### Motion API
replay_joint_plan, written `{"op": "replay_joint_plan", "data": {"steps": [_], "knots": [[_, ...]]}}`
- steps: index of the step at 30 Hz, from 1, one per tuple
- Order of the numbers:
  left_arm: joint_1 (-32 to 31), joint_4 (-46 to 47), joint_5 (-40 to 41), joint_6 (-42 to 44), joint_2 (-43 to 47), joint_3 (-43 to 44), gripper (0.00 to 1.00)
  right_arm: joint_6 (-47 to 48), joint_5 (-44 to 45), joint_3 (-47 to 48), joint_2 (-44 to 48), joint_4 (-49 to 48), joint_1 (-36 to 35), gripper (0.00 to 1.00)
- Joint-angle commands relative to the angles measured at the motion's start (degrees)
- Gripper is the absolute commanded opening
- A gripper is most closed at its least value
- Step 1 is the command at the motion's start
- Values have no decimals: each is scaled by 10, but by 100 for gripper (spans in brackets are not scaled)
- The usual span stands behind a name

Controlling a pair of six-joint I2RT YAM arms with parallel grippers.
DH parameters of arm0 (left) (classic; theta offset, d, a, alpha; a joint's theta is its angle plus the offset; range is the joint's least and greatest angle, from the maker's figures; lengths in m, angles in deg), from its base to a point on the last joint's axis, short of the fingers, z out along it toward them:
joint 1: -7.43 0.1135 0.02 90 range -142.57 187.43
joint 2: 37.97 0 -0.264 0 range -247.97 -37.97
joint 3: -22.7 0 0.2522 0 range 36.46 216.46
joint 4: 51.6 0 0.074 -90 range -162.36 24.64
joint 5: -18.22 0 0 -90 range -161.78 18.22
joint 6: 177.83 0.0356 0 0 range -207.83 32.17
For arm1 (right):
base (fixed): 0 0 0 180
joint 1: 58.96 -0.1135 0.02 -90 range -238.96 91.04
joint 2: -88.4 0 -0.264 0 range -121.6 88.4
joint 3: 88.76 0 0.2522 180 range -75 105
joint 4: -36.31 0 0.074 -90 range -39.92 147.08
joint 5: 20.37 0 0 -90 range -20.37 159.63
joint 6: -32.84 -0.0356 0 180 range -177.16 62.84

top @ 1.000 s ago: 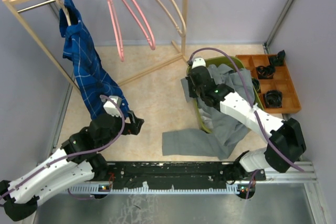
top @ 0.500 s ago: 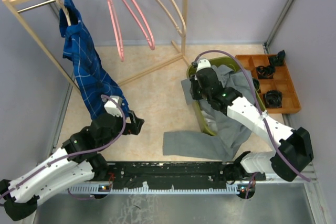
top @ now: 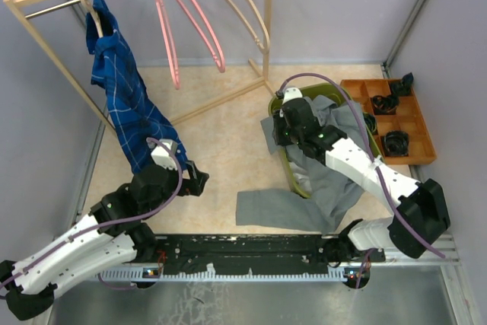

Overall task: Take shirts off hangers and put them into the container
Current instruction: Place the shirt in the bin.

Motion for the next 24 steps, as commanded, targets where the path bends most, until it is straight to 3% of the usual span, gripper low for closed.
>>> {"op": "replay_joint_plan", "data": {"steps": [1, 5, 14, 19, 24], "knots": [[-4, -5, 8, -7, 0, 10, 99, 0, 14, 29, 8, -6, 9, 23], [-4, -4, 7, -7, -3, 10, 99, -1, -6, 30, 17, -7, 11, 29], [-3, -3, 6, -6, -4, 9, 99, -7, -7, 34, 30, -2, 11, 30], [-3, -3, 5, -6, -4, 10, 99, -9, -9, 32, 30, -4, 12, 15], [-3, -3, 6, -6, -4, 9, 99, -14, -3, 37, 29, 2, 12, 12]]}}
